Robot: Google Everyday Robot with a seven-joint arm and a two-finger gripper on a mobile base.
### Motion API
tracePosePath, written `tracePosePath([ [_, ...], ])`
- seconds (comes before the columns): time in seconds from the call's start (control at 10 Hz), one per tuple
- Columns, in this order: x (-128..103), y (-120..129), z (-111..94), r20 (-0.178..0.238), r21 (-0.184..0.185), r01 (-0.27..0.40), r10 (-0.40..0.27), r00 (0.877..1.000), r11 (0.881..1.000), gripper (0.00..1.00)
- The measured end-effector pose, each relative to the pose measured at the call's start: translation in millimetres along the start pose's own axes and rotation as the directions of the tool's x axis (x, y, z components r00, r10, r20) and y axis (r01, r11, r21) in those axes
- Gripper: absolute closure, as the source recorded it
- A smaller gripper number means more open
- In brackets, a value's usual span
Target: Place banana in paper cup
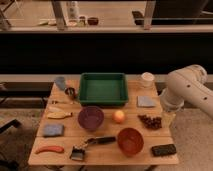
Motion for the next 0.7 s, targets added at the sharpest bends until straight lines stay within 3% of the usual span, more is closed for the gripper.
tracePosePath([
  [0.3, -40, 1, -9, 0.053, 0.018, 0.077, -0.078, 0.996, 0.997, 0.20],
  [0.7, -45, 1, -11, 0.059, 0.021, 0.088, -0.089, 0.994, 0.996, 0.20],
])
